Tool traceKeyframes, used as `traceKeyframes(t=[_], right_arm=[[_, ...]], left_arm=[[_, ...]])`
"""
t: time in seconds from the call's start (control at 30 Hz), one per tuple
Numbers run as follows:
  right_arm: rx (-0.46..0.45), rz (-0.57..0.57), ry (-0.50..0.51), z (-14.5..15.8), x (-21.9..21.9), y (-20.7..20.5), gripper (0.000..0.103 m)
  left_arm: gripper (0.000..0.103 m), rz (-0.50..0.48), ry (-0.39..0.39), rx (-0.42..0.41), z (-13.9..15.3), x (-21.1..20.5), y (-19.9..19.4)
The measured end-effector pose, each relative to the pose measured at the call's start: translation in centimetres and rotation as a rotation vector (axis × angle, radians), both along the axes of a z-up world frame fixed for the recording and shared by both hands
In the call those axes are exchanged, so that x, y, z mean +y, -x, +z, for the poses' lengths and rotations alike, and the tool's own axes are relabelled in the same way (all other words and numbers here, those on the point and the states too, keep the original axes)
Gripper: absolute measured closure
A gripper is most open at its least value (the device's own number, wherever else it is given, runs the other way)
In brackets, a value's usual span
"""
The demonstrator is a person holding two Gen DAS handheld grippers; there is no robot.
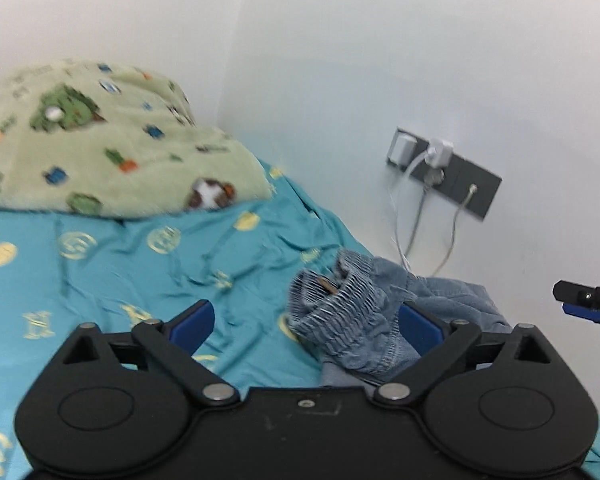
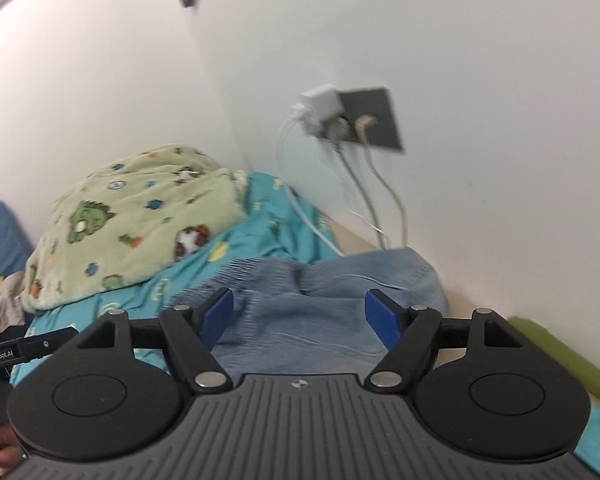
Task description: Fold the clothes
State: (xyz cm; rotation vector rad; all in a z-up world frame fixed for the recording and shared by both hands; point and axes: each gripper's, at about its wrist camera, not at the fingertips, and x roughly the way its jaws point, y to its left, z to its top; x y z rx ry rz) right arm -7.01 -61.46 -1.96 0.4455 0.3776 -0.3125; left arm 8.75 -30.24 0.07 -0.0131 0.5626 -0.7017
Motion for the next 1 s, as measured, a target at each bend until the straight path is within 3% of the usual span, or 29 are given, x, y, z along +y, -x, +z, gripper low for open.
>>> traceKeyframes(t=[0.6, 0.9, 1.0], right_arm=[[-0.106, 0.292, 0.098, 8.5, 14.7, -2.9, 0.027], [-0.134, 0.455, 0.112, 9.4, 23.9, -8.3, 0.026], [-0.124, 0.498, 0.141, 8.9, 26.9, -10.0, 0.026]], left_arm=[[0.001, 0.272, -0.059, -0.117, 6.1, 17.0, 4.4], [0.000, 0.410, -0.107, -0.150, 7.1, 24.6, 4.7], [0.000, 0.478, -0.187, -0.212, 6.9, 25.8, 5.0]])
